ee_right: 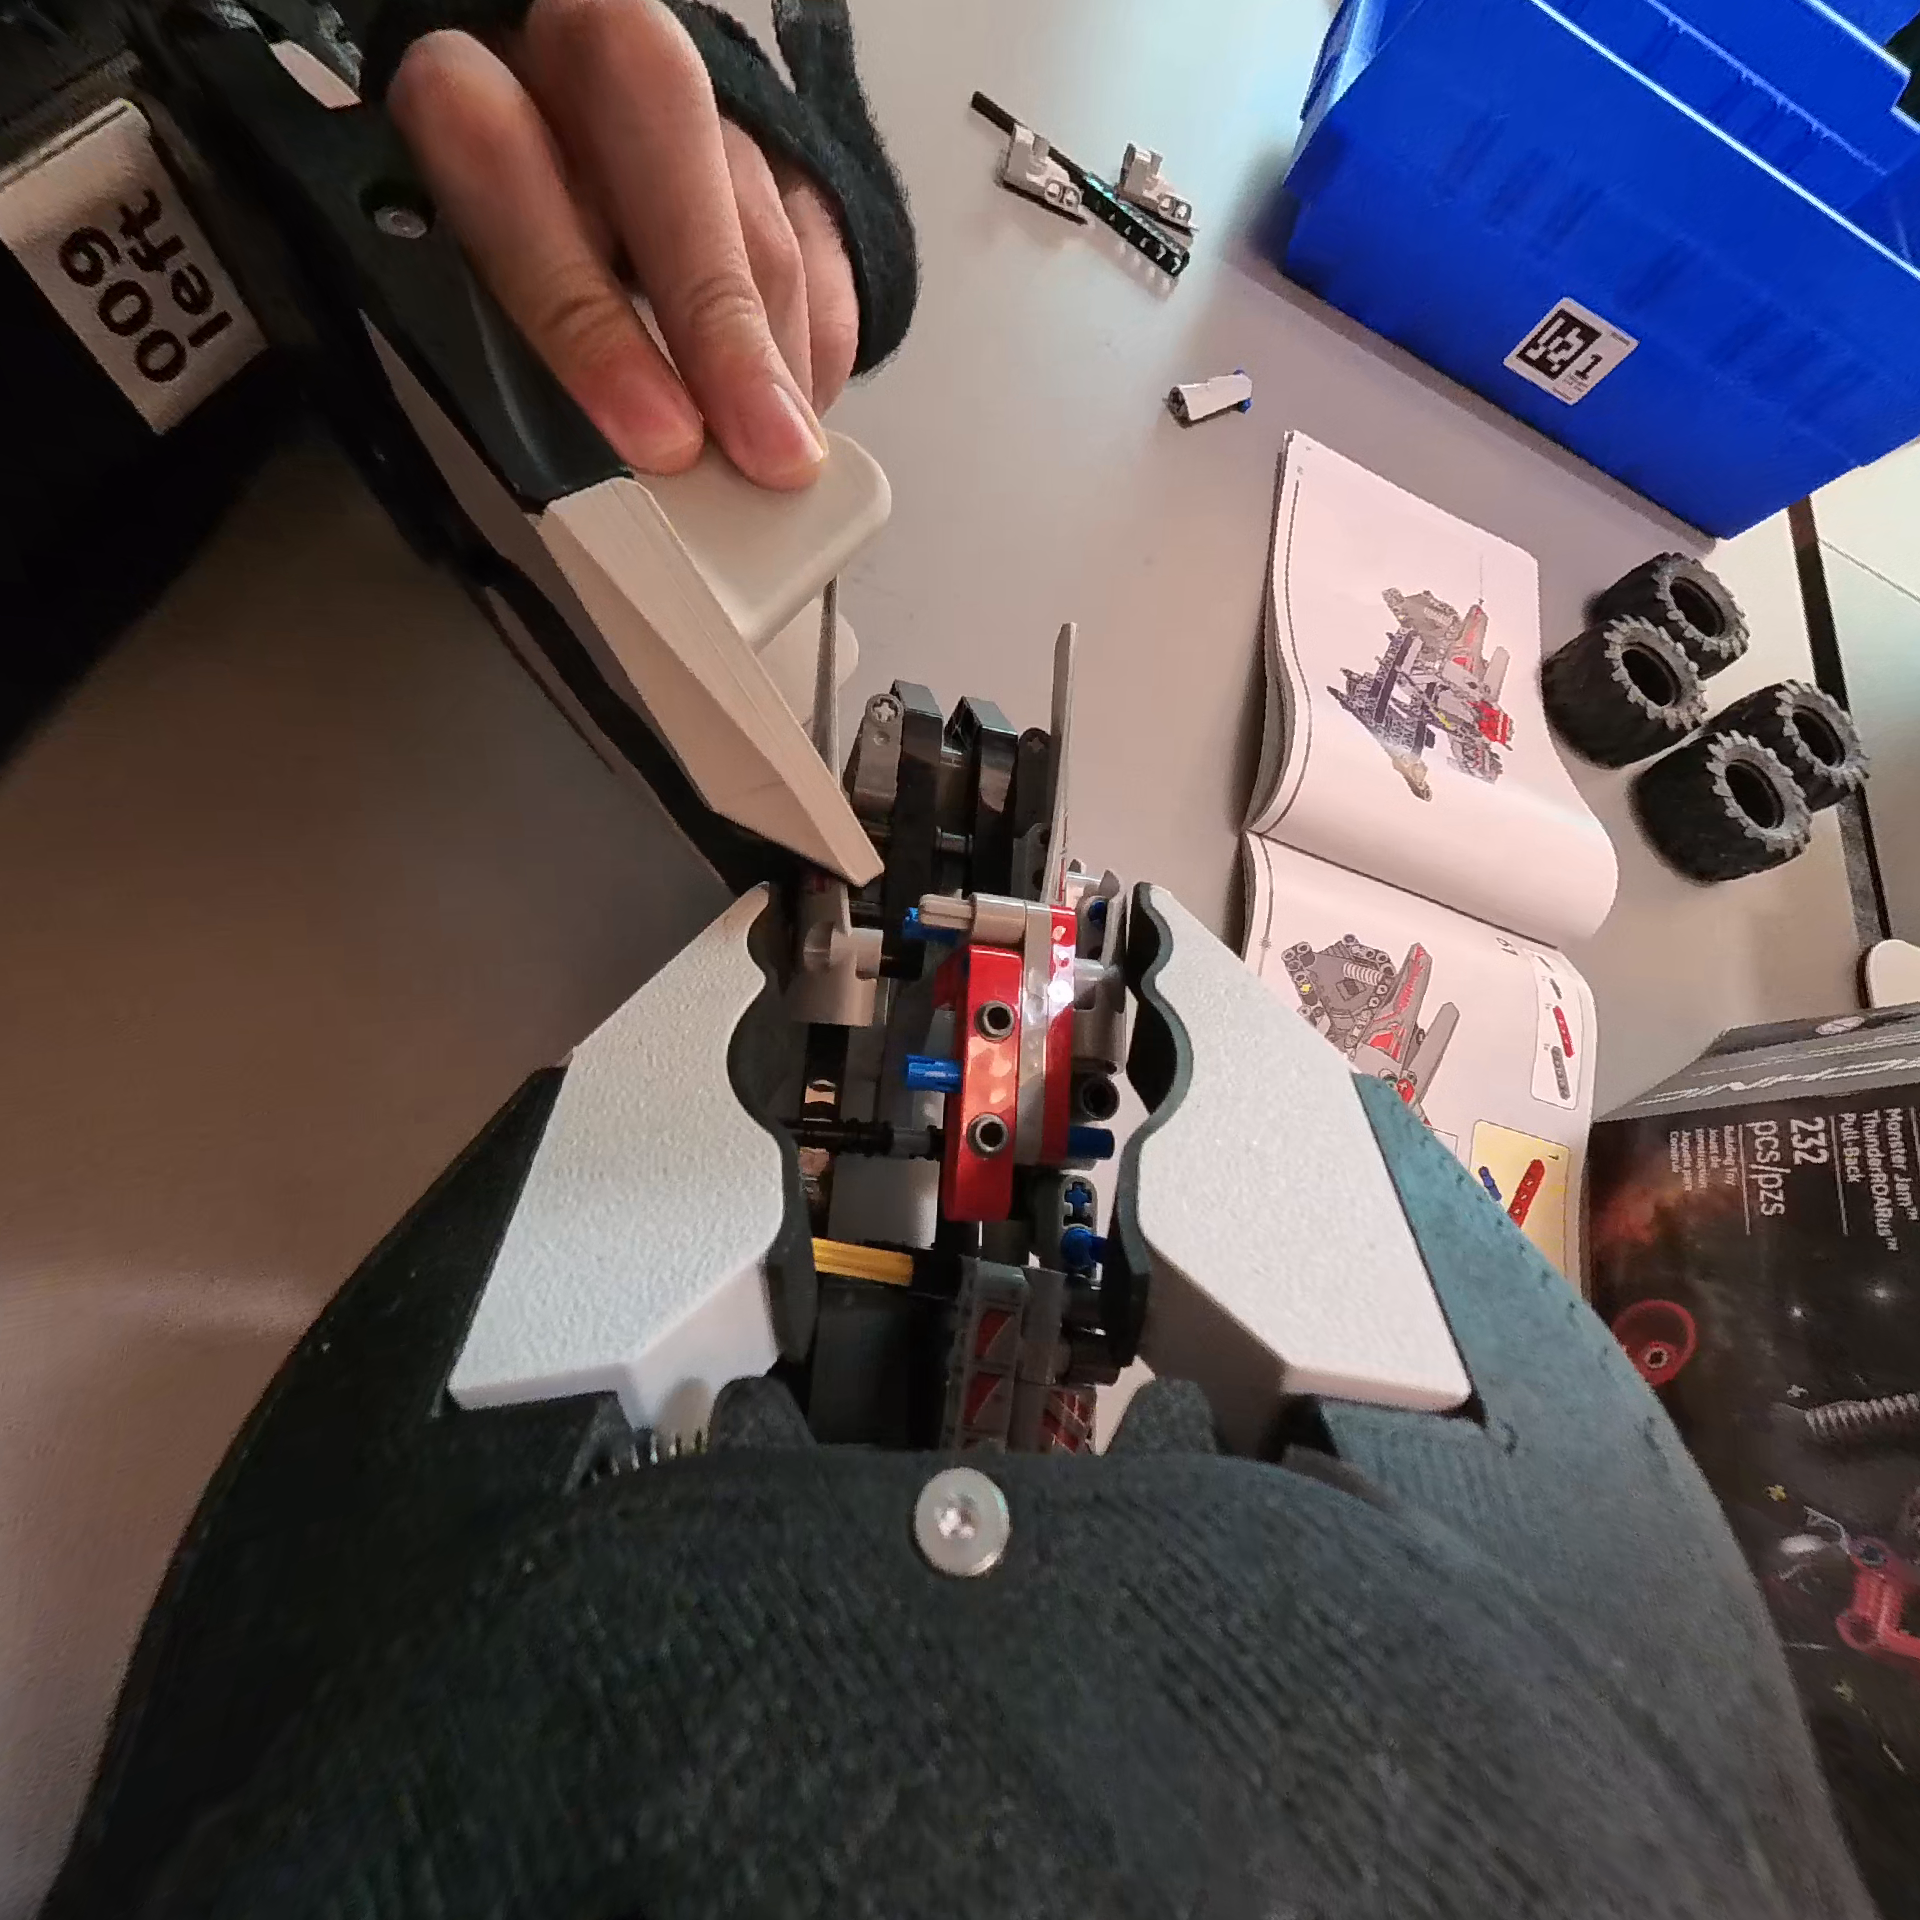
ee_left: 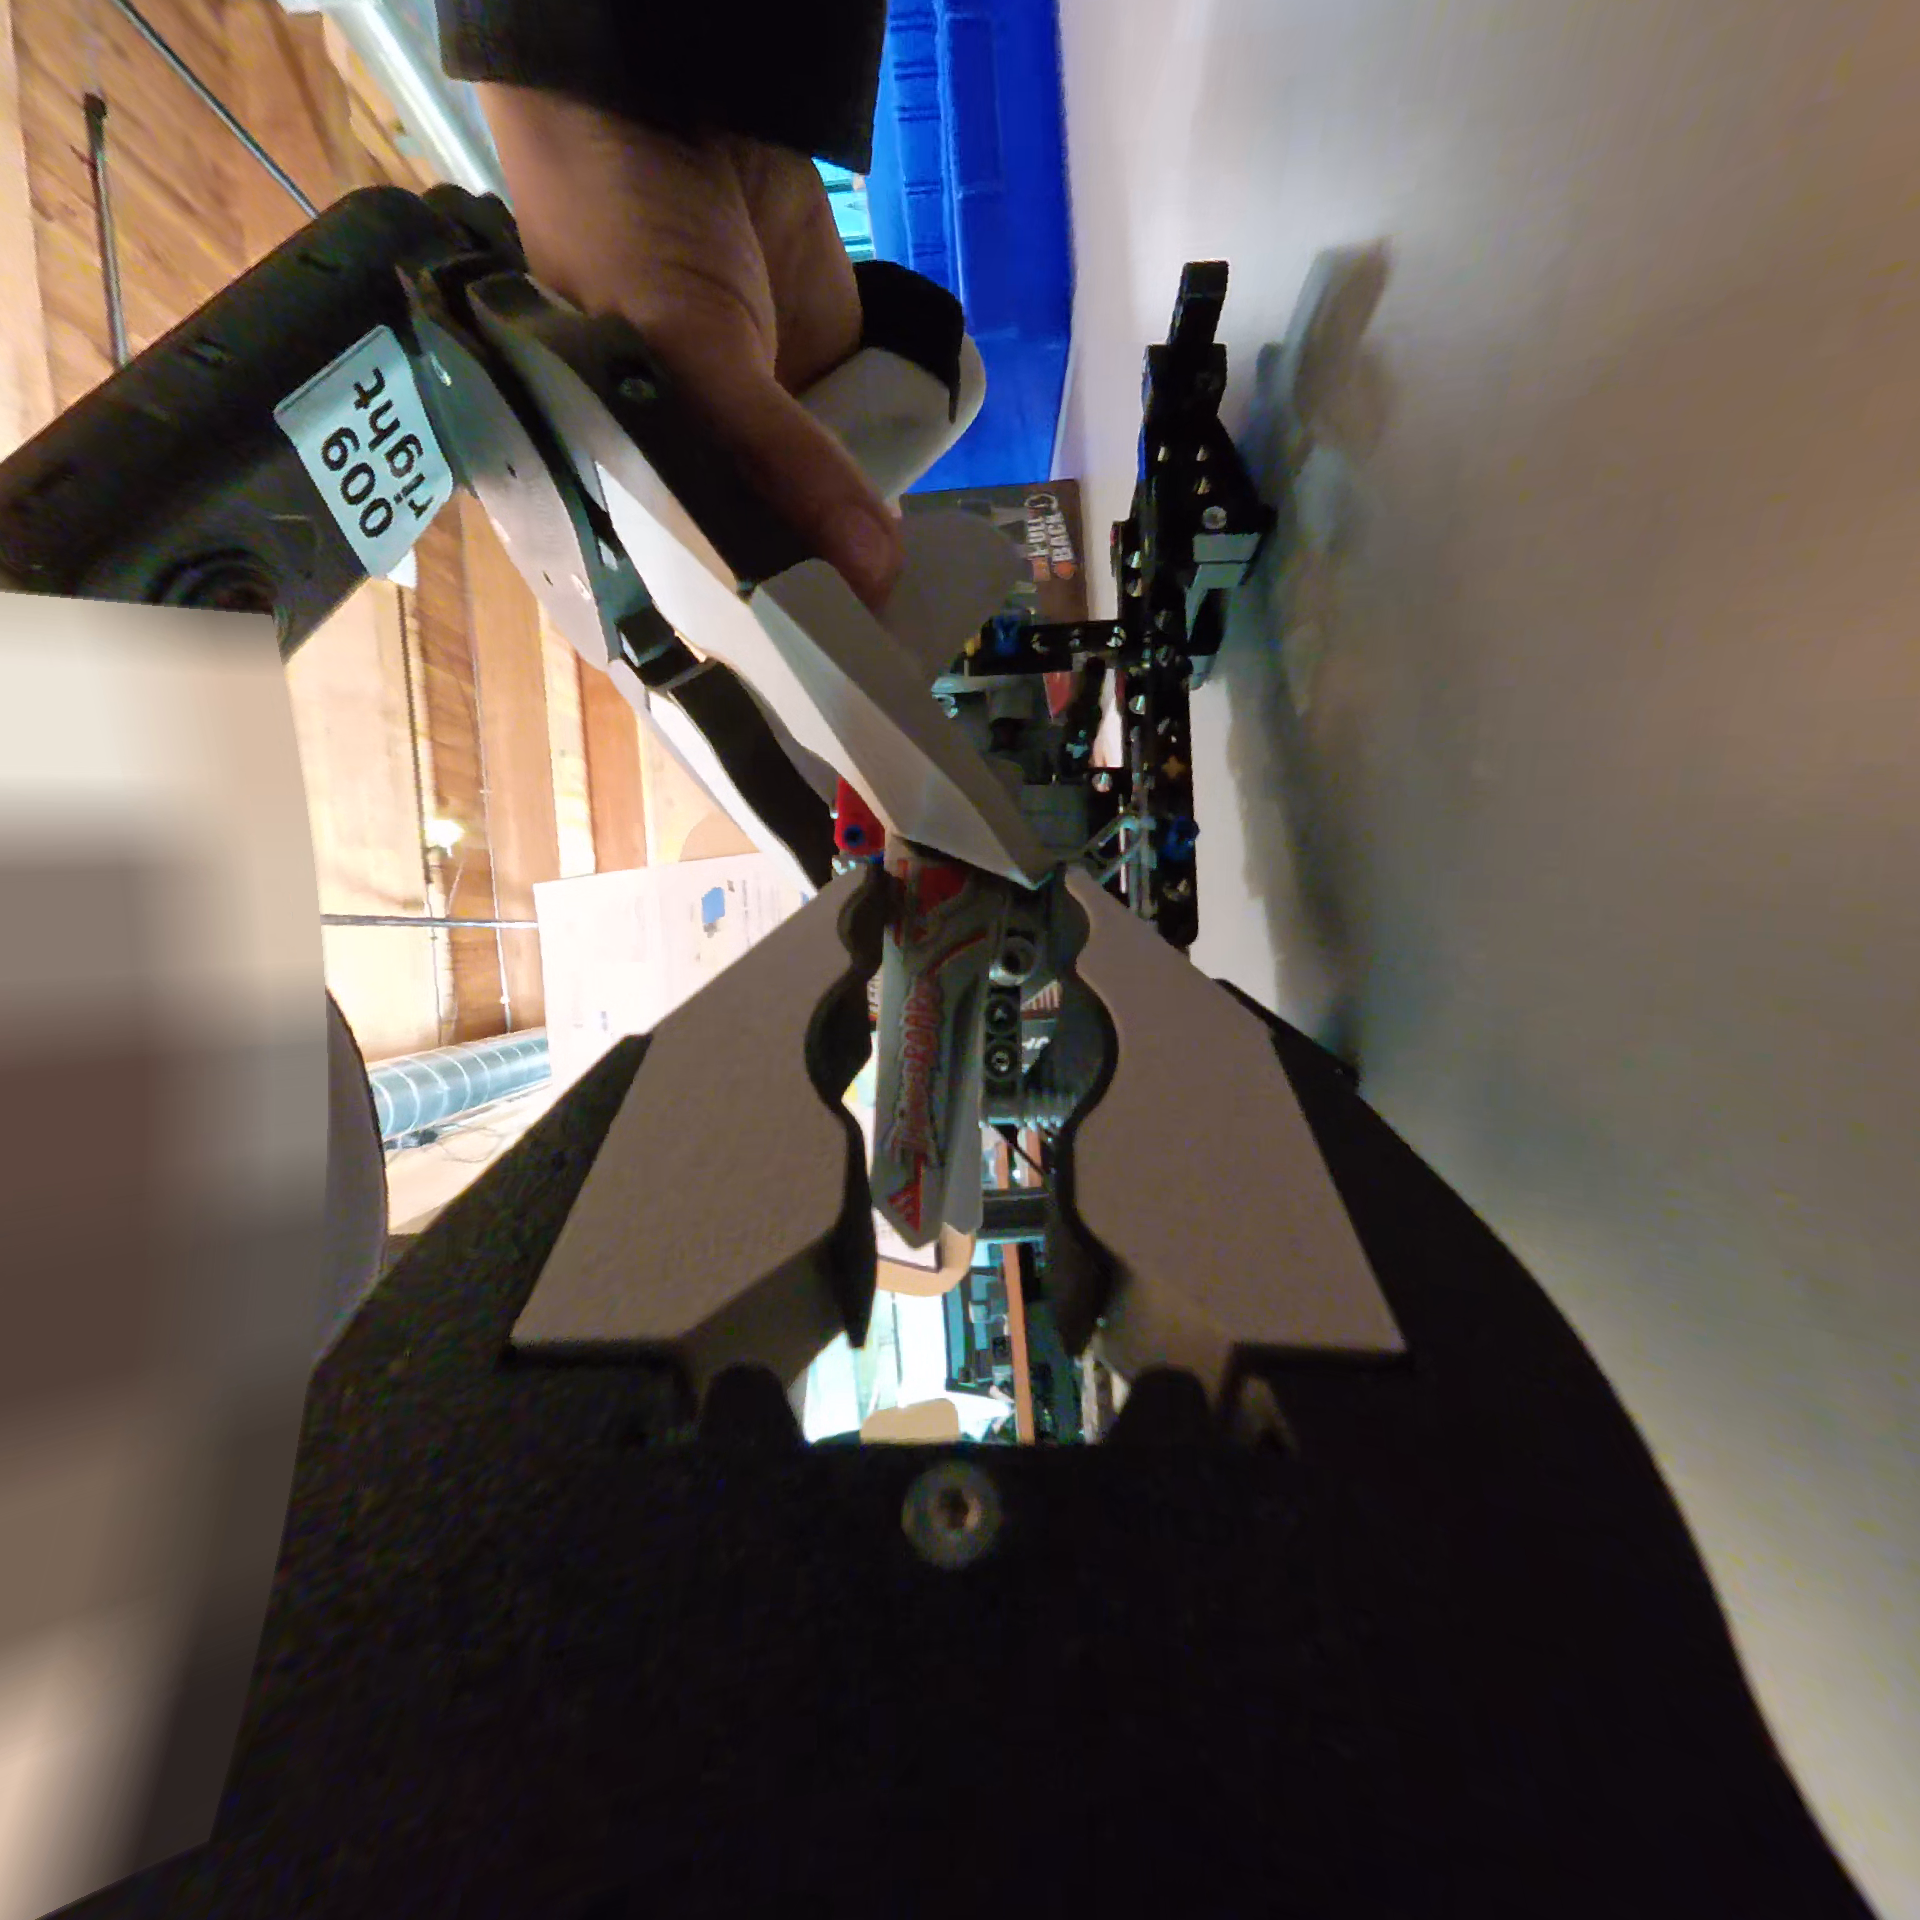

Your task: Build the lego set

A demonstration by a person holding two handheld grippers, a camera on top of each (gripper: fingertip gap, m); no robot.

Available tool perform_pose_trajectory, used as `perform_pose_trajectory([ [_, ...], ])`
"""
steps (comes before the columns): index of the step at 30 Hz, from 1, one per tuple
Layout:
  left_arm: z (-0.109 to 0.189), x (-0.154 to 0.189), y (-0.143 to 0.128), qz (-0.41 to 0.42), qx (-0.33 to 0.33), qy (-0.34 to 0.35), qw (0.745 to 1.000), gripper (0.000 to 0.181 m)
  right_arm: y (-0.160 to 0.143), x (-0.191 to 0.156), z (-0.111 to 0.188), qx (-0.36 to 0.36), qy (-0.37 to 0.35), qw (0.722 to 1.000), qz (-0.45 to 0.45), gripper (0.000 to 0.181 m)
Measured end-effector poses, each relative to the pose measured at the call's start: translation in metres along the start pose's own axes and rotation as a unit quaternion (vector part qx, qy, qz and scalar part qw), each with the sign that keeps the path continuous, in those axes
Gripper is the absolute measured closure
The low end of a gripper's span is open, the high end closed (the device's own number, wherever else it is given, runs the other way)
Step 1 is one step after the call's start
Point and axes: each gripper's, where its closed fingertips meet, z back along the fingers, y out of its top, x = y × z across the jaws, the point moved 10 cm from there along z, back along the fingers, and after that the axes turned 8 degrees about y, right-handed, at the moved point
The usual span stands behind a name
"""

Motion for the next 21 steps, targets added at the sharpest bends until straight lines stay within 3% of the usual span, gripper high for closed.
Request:
perform_pose_trajectory([
  [21, 0.0, -0.007, -0.011, 0.051, 0.017, -0.003, 0.999, 0.154, -0.001, 0.001, 0.0, 0.02, 0.006, 1.0, -0.007, 0.119],
])
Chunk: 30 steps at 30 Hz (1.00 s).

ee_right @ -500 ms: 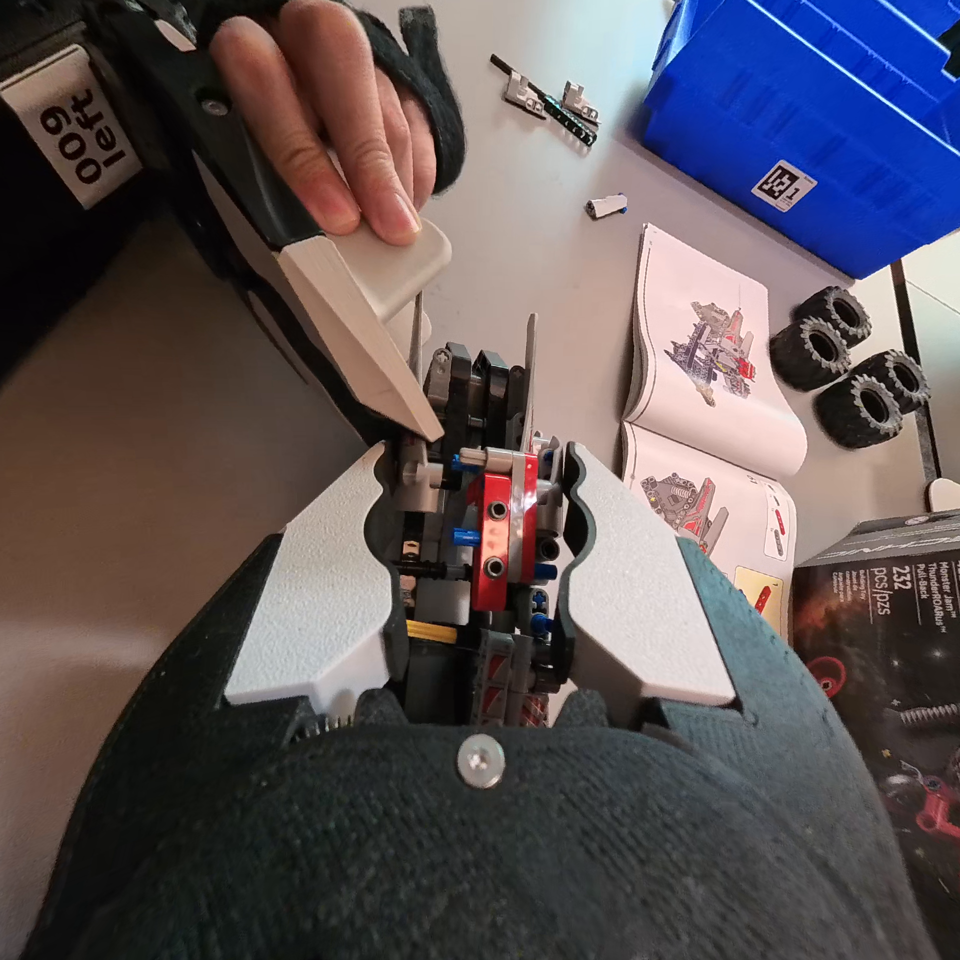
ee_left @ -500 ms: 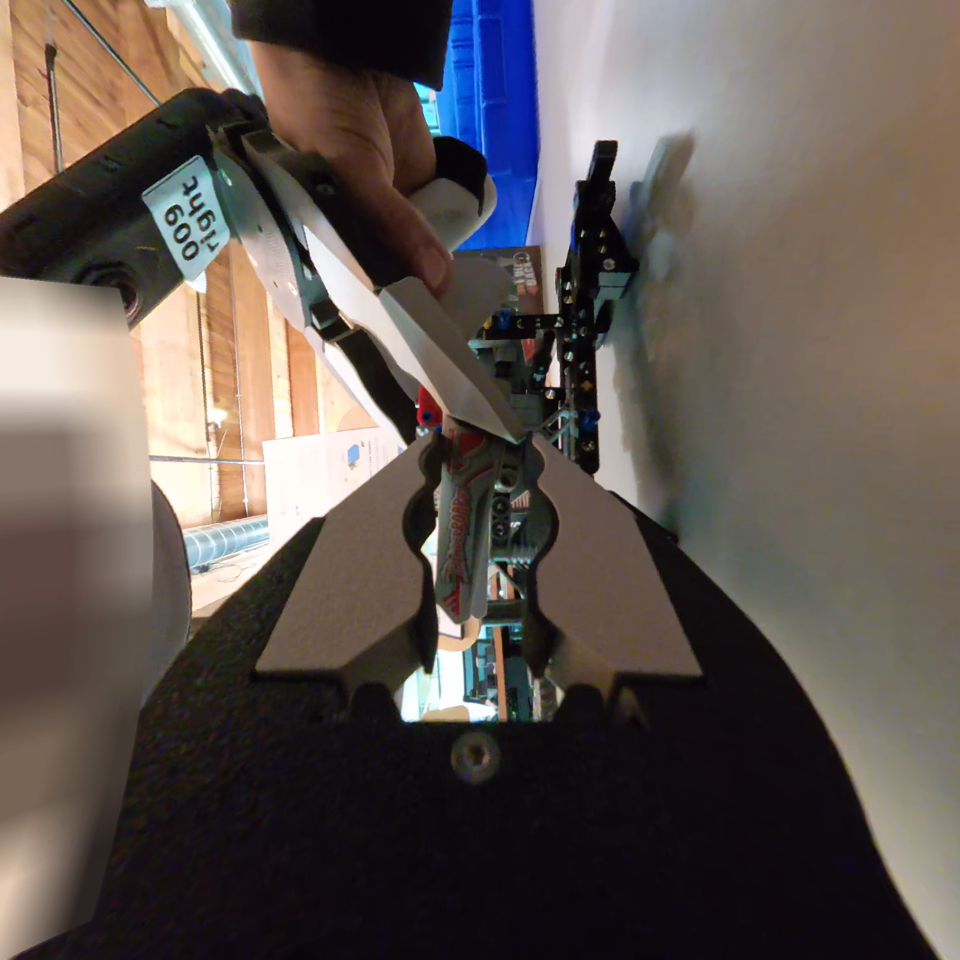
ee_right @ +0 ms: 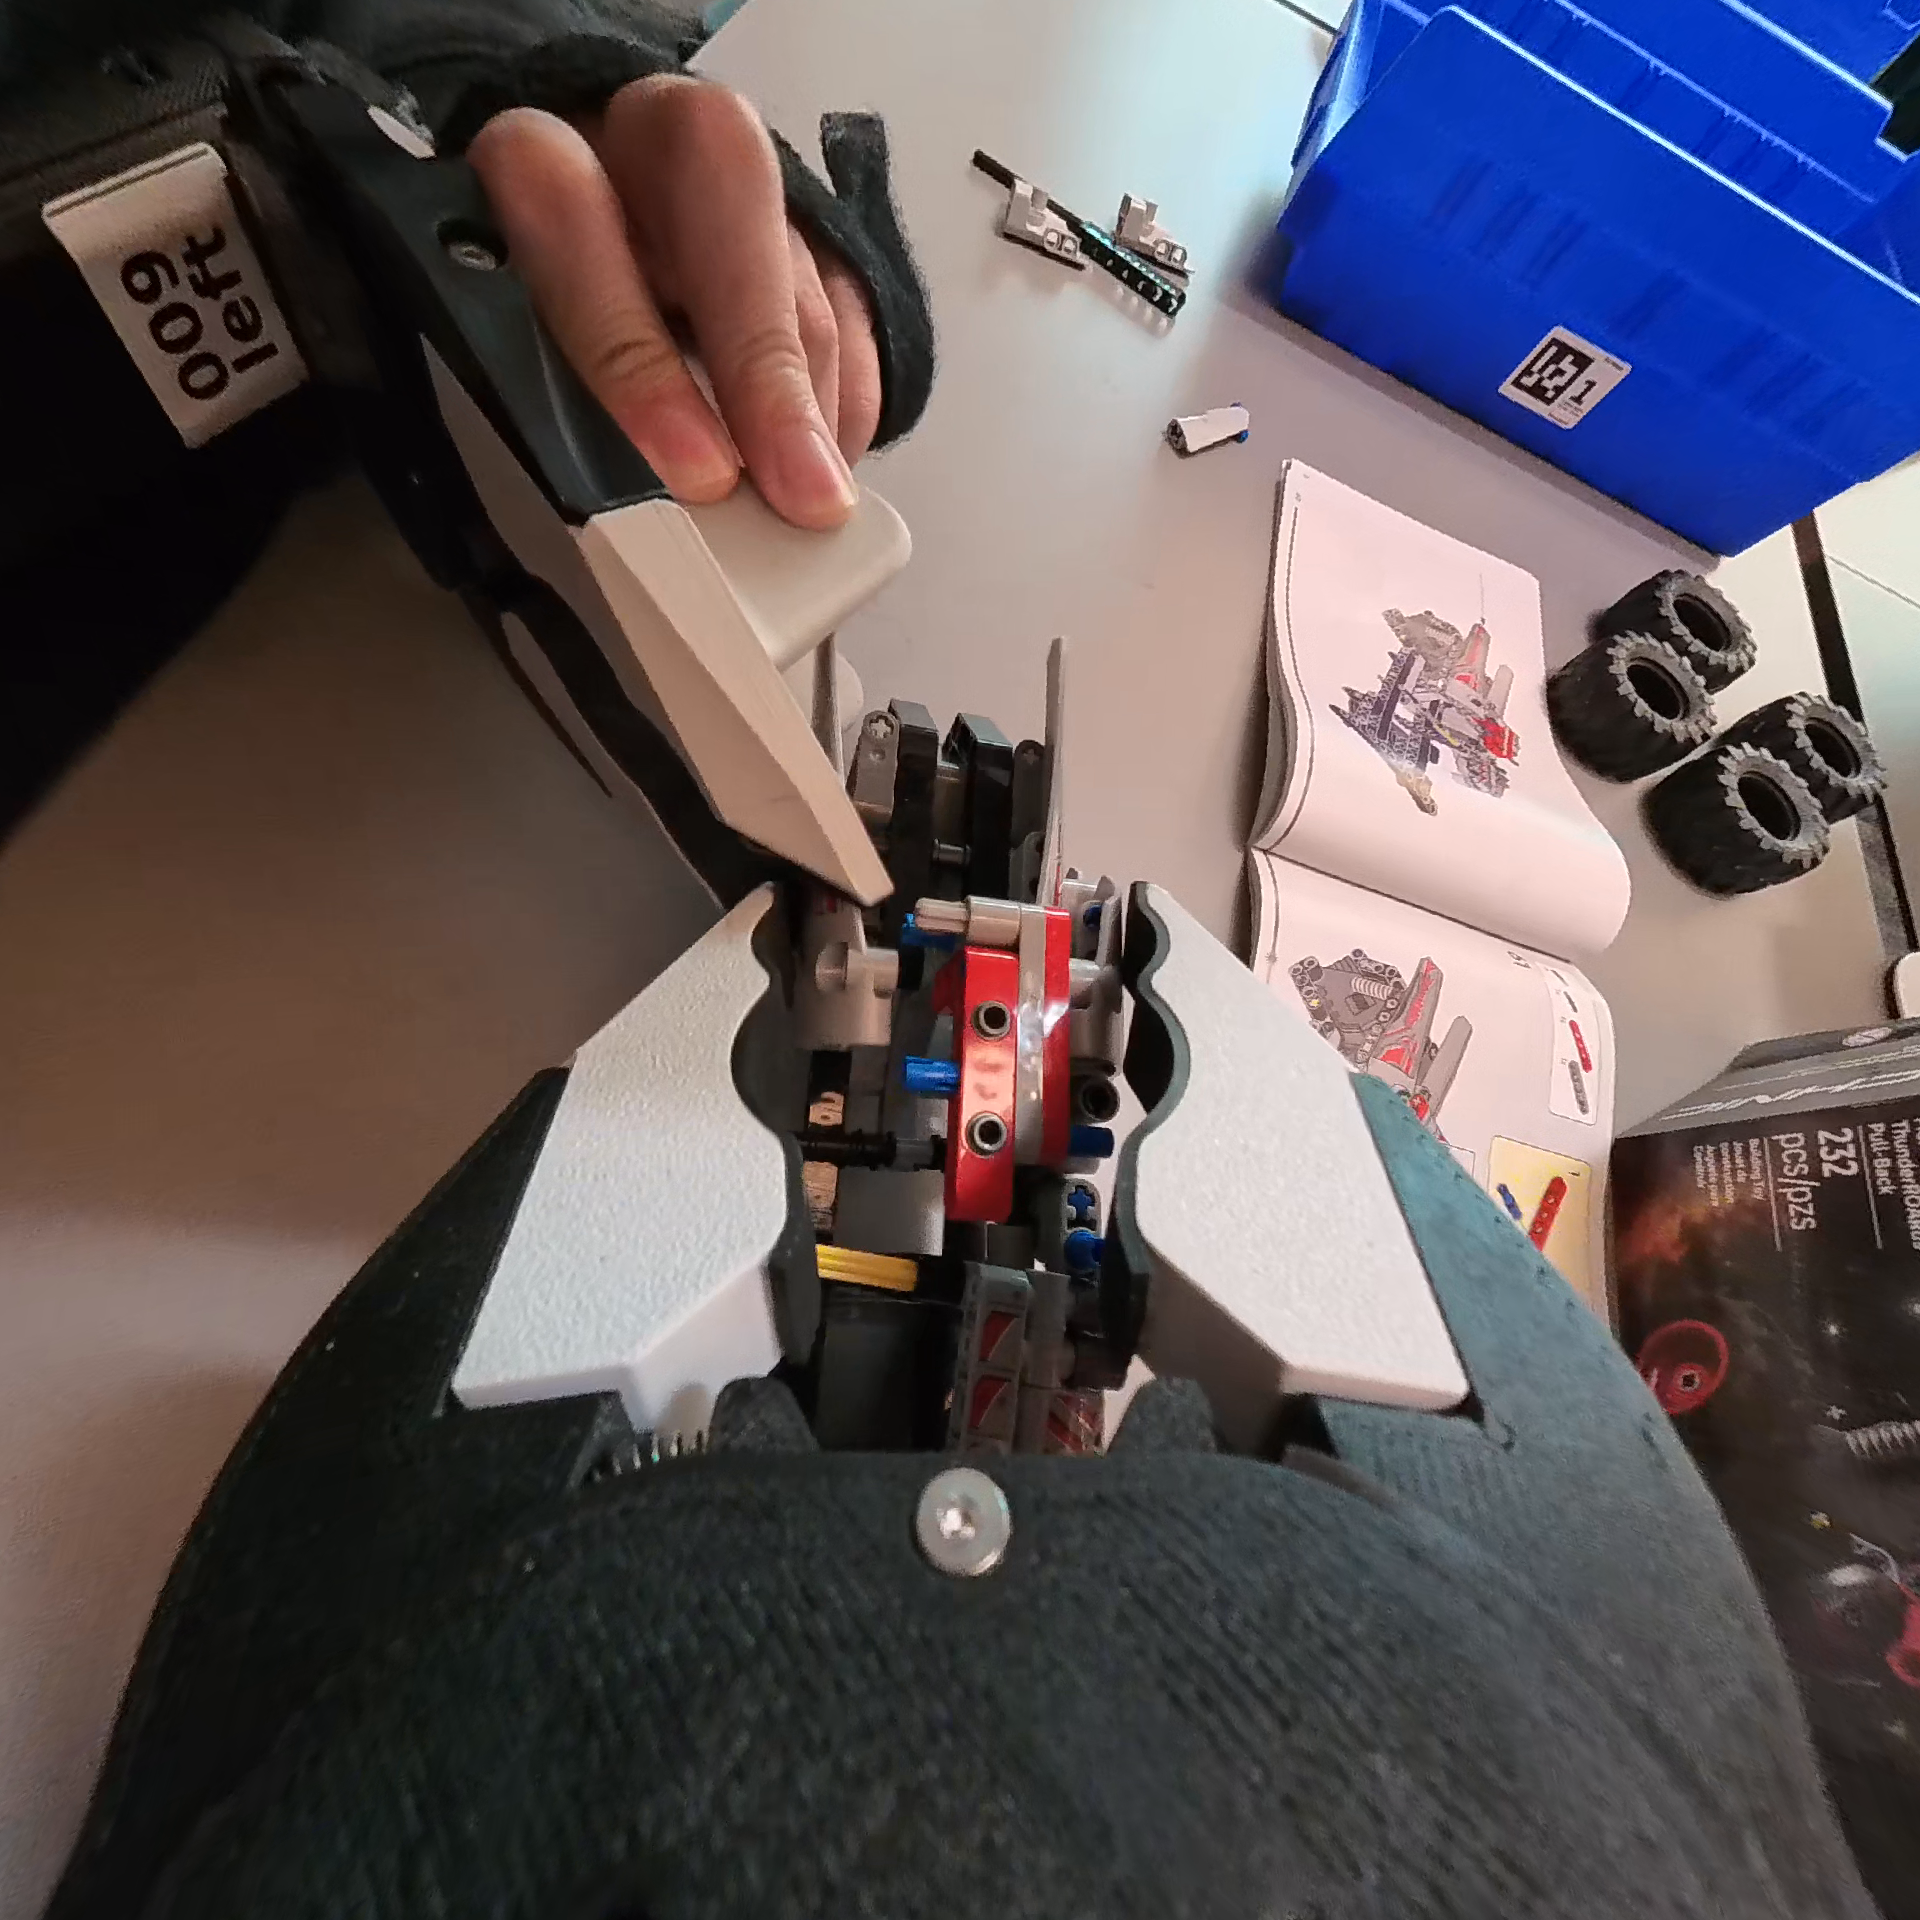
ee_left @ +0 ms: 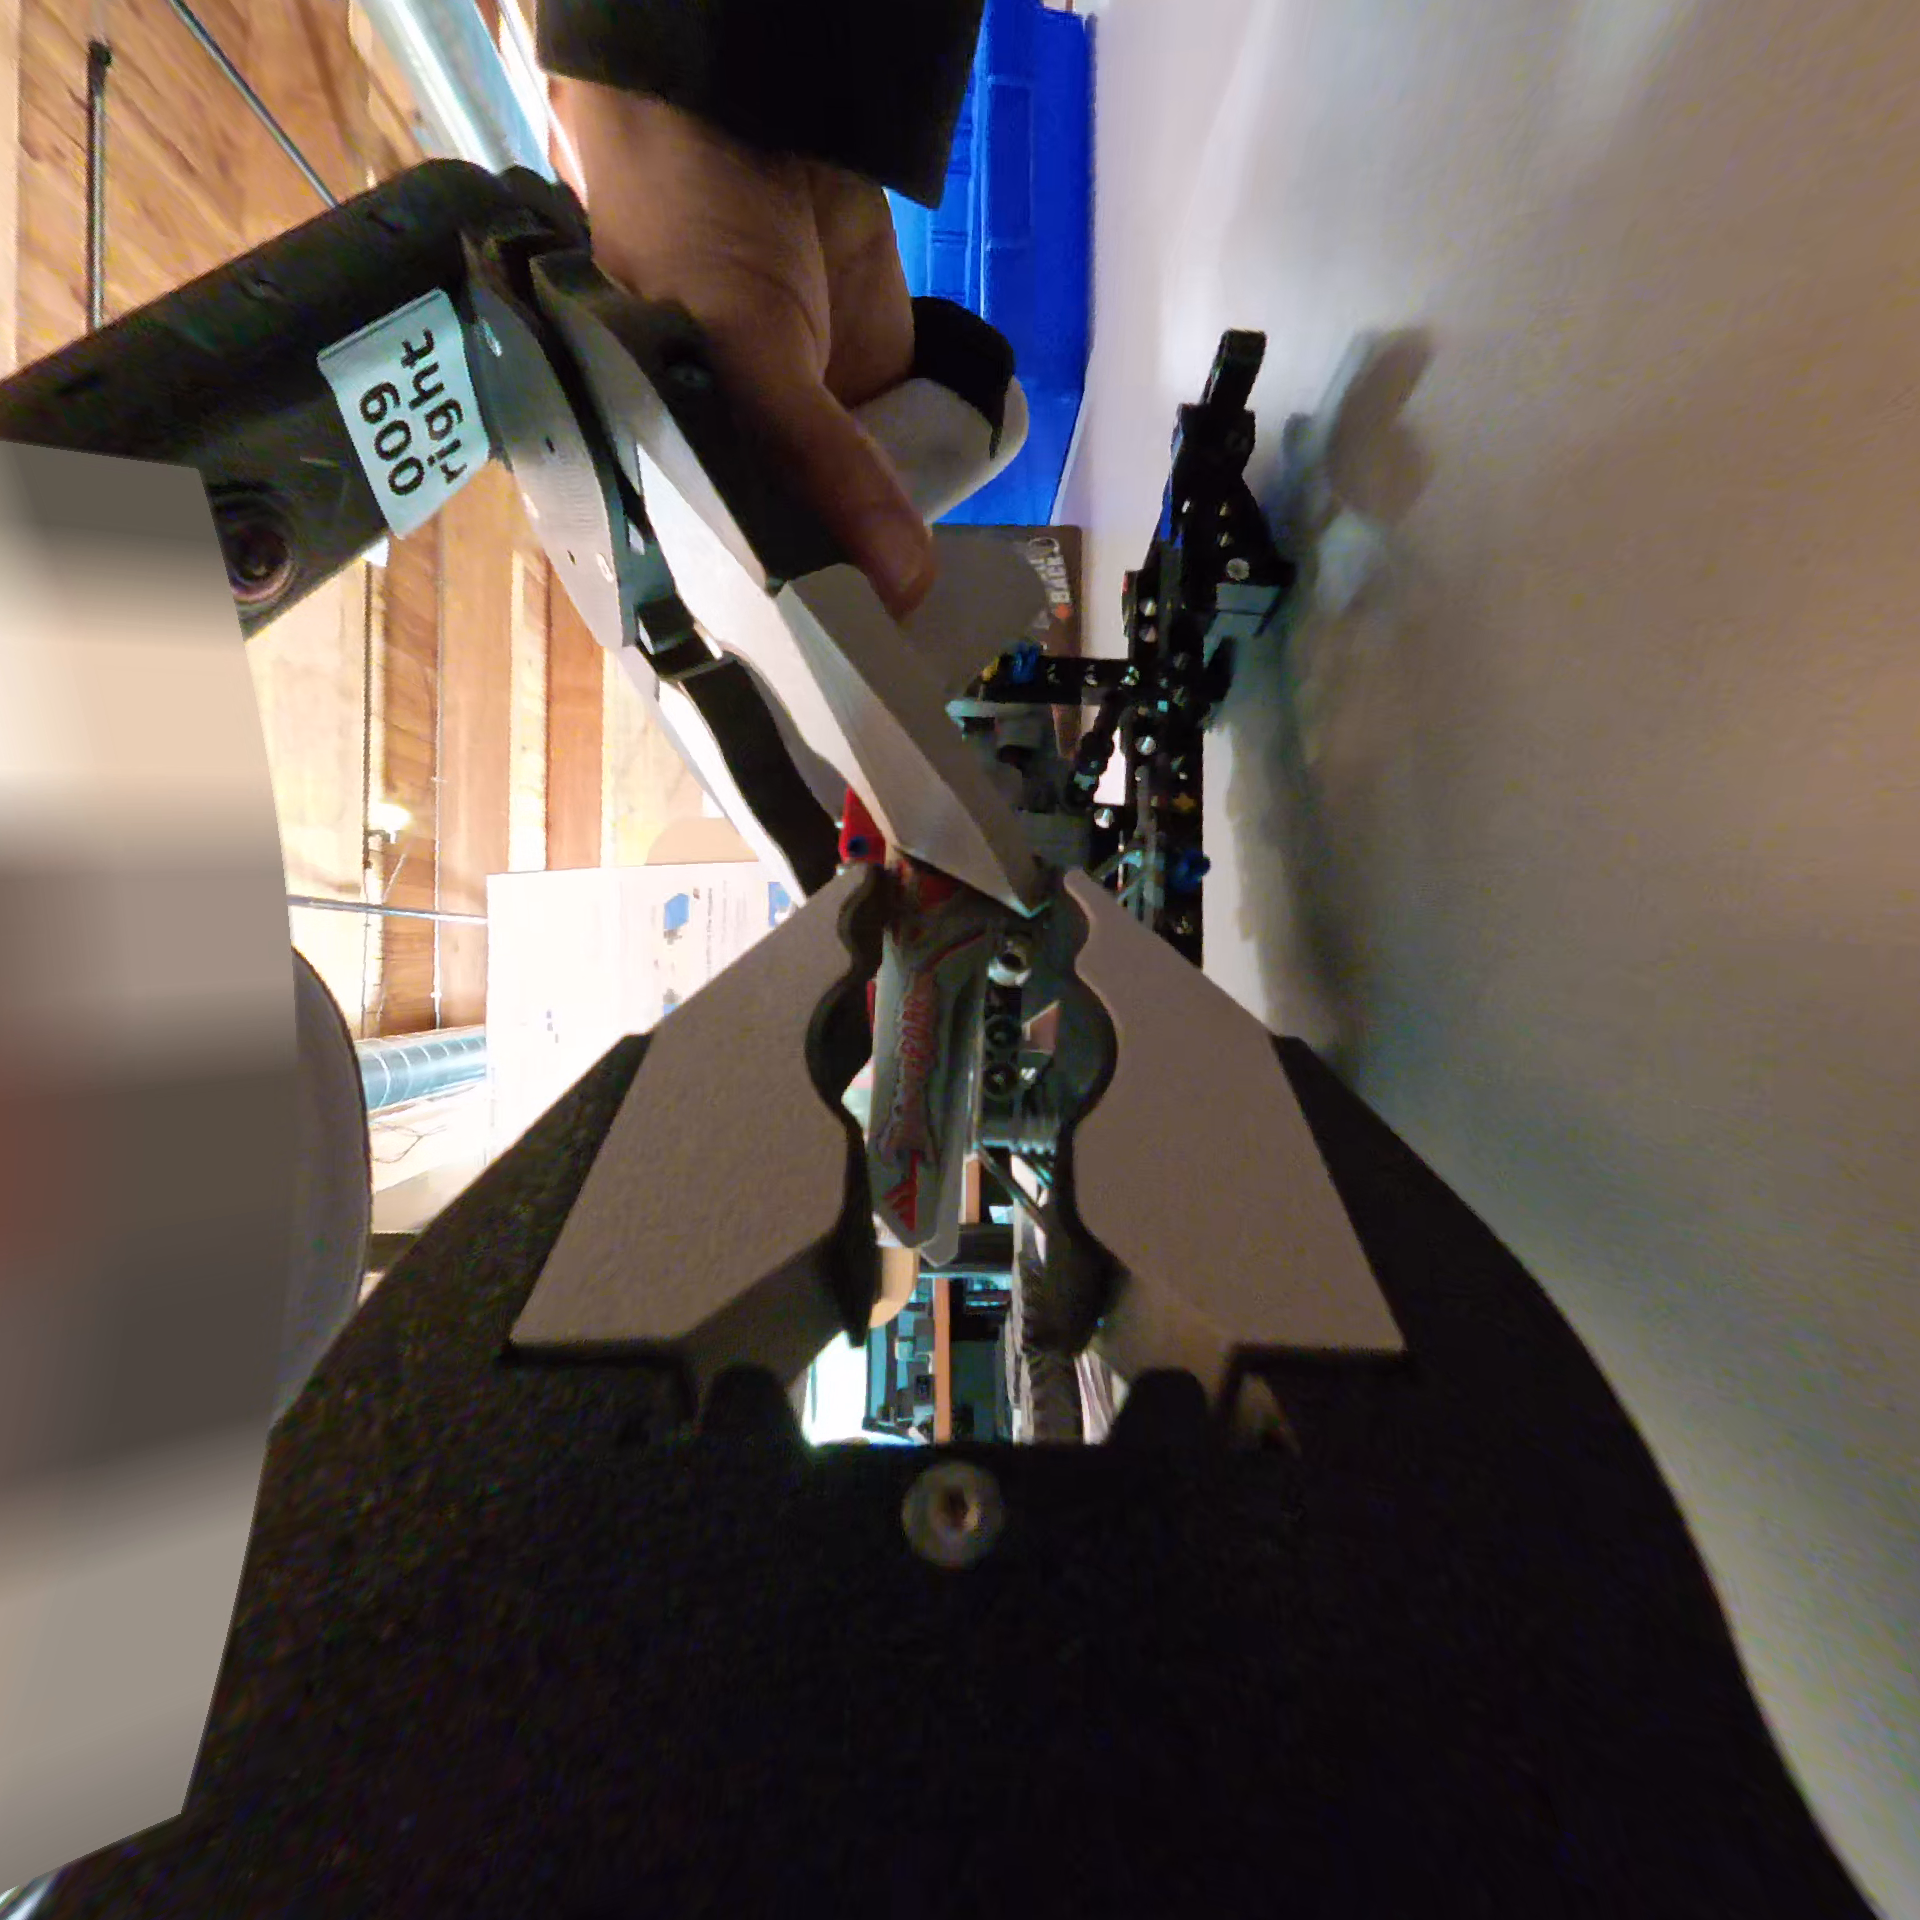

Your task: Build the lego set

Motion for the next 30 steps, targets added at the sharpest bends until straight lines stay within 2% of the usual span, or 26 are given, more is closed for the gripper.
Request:
perform_pose_trajectory([
  [6, 0.004, -0.001, -0.007, 0.008, 0.007, 0.0, 1.0, 0.153, 0.0, -0.001, 0.0, -0.01, -0.004, 1.0, 0.011, 0.118],
  [13, 0.005, -0.005, -0.009, 0.029, 0.012, 0.011, 0.999, 0.154, -0.001, 0.001, 0.001, 0.013, 0.005, 1.0, -0.008, 0.12],
  [21, 0.005, -0.004, -0.013, 0.107, 0.017, 0.005, 0.994, 0.153, -0.002, 0.003, 0.001, 0.018, 0.006, 1.0, -0.015, 0.119],
  [25, 0.005, -0.005, -0.011, 0.114, 0.005, 0.007, 0.993, 0.153, -0.001, 0.004, 0.001, 0.016, 0.004, 1.0, -0.024, 0.12],
  [28, 0.005, -0.003, -0.01, 0.084, 0.005, 0.017, 0.996, 0.153, -0.002, 0.003, 0.001, 0.018, -0.001, 1.0, -0.016, 0.121],
  [30, 0.005, -0.003, -0.011, 0.11, 0.007, 0.015, 0.994, 0.153, -0.002, 0.004, 0.001, 0.018, 0.002, 1.0, -0.019, 0.12],
])
